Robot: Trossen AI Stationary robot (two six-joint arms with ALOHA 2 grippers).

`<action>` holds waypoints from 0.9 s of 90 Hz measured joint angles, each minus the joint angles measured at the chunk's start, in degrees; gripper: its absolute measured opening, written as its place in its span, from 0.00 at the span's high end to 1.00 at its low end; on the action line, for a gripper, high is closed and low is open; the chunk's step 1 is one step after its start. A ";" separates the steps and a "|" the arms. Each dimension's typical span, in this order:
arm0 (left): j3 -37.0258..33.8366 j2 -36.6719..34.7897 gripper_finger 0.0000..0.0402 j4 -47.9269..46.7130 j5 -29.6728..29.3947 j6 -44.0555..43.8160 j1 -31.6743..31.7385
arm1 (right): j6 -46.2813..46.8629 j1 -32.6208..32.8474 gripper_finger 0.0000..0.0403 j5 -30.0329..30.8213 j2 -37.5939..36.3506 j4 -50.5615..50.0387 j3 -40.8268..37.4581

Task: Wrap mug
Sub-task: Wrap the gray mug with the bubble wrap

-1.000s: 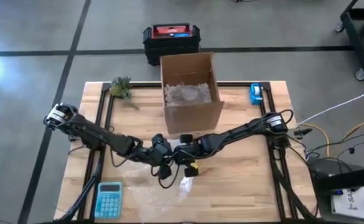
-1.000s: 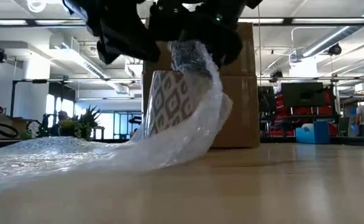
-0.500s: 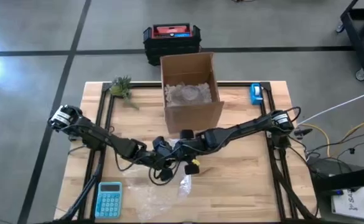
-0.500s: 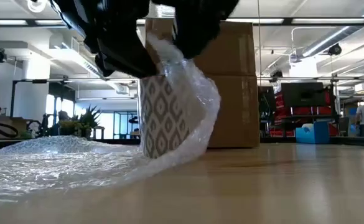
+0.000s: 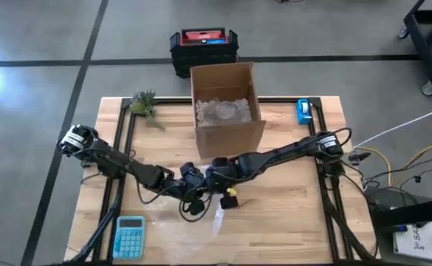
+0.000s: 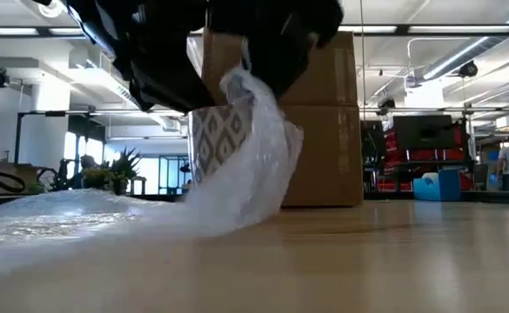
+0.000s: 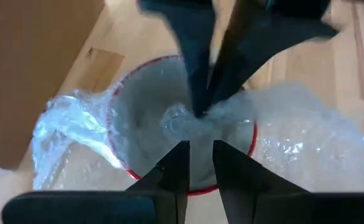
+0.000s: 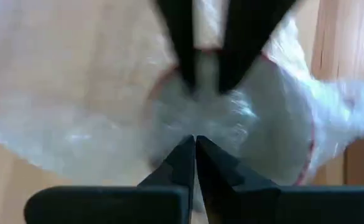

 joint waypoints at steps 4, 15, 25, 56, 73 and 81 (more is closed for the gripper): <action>0.00 -0.09 0.85 -0.17 0.00 0.05 0.00 | 0.03 -0.15 0.99 0.33 0.56 0.03 0.03; 0.00 -0.79 0.85 -1.29 0.29 0.17 -0.02 | 0.03 -0.28 0.99 1.47 0.94 1.07 0.07; -0.02 -2.16 0.85 -2.32 1.47 0.17 -0.21 | 1.51 -0.40 0.99 1.81 1.24 3.96 -0.12; 0.17 -6.96 0.85 -4.13 4.04 -1.93 -1.33 | 7.33 -1.64 0.99 0.77 4.59 8.75 0.13; 0.15 -6.48 0.85 -2.87 3.30 -1.37 -1.53 | 7.52 -1.59 0.99 0.84 3.34 7.86 -0.21; 0.15 -5.27 0.85 -0.94 1.09 -0.27 -1.40 | 7.48 -1.59 0.99 0.97 2.14 7.76 -0.32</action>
